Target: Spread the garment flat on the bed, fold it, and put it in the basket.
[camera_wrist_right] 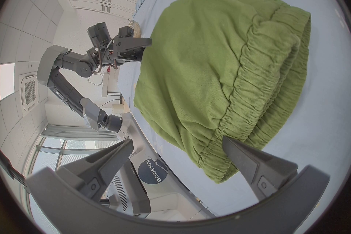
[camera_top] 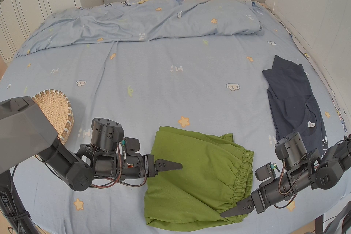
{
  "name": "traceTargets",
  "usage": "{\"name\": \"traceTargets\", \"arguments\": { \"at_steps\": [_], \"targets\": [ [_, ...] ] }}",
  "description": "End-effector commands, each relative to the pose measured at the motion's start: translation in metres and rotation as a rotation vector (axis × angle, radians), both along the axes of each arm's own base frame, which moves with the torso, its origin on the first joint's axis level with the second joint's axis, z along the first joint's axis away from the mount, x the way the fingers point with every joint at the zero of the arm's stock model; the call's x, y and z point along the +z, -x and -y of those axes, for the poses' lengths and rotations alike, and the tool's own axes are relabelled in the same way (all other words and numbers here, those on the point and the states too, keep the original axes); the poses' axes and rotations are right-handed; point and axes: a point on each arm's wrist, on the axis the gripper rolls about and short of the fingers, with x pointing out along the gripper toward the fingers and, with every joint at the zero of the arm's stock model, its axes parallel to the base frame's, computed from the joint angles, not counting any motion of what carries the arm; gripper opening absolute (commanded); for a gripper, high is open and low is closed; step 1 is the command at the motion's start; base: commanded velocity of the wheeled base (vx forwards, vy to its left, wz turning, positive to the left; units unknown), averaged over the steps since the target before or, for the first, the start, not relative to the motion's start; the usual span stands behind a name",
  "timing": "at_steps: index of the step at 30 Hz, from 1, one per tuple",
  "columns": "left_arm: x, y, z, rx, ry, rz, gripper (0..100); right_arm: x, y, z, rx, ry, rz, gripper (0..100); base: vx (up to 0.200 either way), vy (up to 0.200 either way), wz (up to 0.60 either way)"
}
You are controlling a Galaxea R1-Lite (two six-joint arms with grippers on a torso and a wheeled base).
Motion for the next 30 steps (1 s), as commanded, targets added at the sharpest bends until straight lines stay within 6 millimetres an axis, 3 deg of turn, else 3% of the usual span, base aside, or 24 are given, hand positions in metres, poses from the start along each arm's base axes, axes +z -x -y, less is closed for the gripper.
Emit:
{"name": "traceTargets", "arguments": {
  "at_steps": [1,10,11,15,18,24,25,26,28,30],
  "targets": [
    [-0.012,0.006,0.011,-0.026,0.002,-0.039,100,-0.006,-0.002,0.001,-0.006,0.015,-0.023,100,0.000,0.000,0.00],
    [-0.012,0.013,0.020,-0.050,0.012,-0.050,100,-0.005,-0.003,0.001,-0.010,0.010,-0.017,100,0.000,0.000,0.00],
    [-0.012,0.012,0.021,-0.049,0.013,-0.050,0,-0.005,-0.003,0.001,-0.010,0.009,-0.016,100,0.000,0.000,0.00],
    [-0.009,0.012,0.020,-0.046,0.014,-0.053,0,0.000,-0.001,0.003,-0.011,-0.005,0.008,100,0.000,0.000,0.00],
    [-0.001,0.012,0.017,-0.044,0.018,-0.052,0,0.025,0.001,0.012,-0.038,-0.061,0.098,100,0.000,0.000,0.00],
    [0.056,0.008,-0.010,0.023,0.024,-0.010,0,0.100,0.002,0.044,-0.196,-0.193,0.318,100,0.000,0.000,0.00],
    [0.058,0.008,-0.011,0.026,0.024,-0.007,0,0.104,0.002,0.046,-0.207,-0.195,0.323,100,0.000,0.000,0.00],
    [0.077,0.007,-0.022,0.043,0.011,0.017,0,0.121,-0.002,0.054,-0.248,-0.197,0.340,100,0.000,0.000,0.00],
    [0.085,0.006,-0.029,0.055,-0.002,0.028,0,0.127,-0.004,0.057,-0.263,-0.192,0.340,100,0.000,0.000,0.00],
    [0.106,0.001,-0.050,0.101,-0.029,0.048,0,0.135,-0.009,0.064,-0.297,-0.176,0.334,100,0.000,0.000,0.00]
  ]
}}
